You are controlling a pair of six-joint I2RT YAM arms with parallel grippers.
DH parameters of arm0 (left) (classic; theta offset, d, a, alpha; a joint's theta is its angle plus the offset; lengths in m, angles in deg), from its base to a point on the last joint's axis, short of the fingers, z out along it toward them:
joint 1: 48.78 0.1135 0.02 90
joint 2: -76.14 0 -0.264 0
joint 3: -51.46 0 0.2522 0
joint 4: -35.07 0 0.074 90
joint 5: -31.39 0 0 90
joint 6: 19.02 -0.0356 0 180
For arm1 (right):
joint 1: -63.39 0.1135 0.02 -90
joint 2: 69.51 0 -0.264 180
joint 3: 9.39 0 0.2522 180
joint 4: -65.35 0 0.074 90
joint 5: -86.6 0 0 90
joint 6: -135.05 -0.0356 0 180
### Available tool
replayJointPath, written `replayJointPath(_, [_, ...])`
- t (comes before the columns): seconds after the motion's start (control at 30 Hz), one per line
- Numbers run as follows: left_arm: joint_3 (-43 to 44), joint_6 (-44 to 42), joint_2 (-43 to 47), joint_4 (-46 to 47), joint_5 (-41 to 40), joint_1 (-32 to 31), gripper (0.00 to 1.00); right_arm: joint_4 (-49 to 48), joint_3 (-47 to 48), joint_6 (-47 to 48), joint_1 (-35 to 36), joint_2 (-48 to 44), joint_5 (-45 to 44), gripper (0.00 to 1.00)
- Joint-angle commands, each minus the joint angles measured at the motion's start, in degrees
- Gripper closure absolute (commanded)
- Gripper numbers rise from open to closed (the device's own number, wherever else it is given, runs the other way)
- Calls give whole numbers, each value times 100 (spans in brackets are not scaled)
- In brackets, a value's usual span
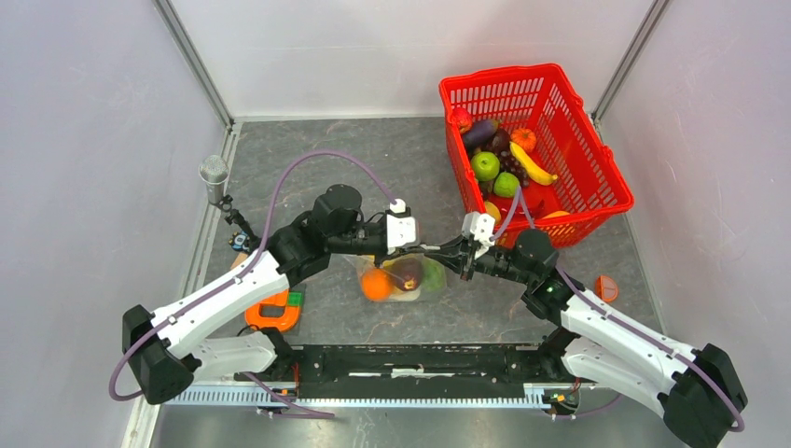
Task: Place the food in the zip-top bag and seal the zipper
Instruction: Zip the zipper food storage bag at the center of the board.
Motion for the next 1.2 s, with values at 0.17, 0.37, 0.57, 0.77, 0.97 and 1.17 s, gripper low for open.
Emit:
replayJointPath(0.17, [-74,26,203,-40,-89,21,98,66,274,181,66,-54,190,66])
replayJointPath(0.37, [18,138,117,1,170,21,98,208,581,350,127,101,76,46])
replayJointPath(0.57, [10,147,128,-2,135,21,98,487,853,562,165,390,210,66])
replayJointPath(0.77, [-16,78,192,-145,-3,21,98,633,837,679,183,372,75,97])
replayJointPath(0.97, [-138,-33,324,-293,-294,21,98,680,748,693,185,192,-404,100])
replayJointPath(1.17, [-268,-74,501,-395,-527,26,98,572,614,614,181,-48,-992,100])
